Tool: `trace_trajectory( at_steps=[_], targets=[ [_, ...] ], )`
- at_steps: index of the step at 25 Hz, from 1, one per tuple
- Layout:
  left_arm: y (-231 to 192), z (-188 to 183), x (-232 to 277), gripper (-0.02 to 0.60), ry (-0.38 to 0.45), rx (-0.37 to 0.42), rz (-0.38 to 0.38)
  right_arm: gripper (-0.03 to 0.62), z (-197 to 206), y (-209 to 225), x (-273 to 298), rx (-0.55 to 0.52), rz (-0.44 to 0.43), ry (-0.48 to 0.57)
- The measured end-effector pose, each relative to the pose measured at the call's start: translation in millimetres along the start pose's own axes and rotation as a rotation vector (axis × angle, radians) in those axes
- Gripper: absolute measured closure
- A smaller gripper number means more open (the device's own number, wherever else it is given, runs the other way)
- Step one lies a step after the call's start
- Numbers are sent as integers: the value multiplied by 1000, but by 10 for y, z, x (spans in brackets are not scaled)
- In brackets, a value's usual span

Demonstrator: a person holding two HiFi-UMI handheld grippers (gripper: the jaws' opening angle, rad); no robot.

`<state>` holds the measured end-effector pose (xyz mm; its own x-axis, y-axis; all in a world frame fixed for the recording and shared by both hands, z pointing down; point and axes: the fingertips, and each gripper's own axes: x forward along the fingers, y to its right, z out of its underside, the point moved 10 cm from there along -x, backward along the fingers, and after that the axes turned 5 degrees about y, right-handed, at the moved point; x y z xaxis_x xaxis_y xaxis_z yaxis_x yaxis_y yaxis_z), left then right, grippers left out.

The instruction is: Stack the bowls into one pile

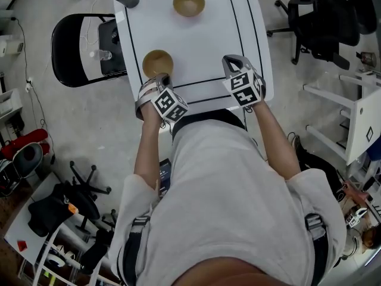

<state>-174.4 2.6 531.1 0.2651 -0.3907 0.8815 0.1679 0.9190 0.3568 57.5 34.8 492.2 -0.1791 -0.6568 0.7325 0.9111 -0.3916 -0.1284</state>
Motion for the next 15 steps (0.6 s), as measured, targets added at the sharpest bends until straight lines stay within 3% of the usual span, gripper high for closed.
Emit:
trace_trajectory(
  at_steps=[6, 15],
  targets=[
    [-51, -112, -47, 571, 19, 44, 15, 594, 68, 54, -68, 35, 31, -8],
    [-210, -324, -169, 568, 62, 116, -40, 594, 87, 90, -169, 77, 66, 14]
  ],
)
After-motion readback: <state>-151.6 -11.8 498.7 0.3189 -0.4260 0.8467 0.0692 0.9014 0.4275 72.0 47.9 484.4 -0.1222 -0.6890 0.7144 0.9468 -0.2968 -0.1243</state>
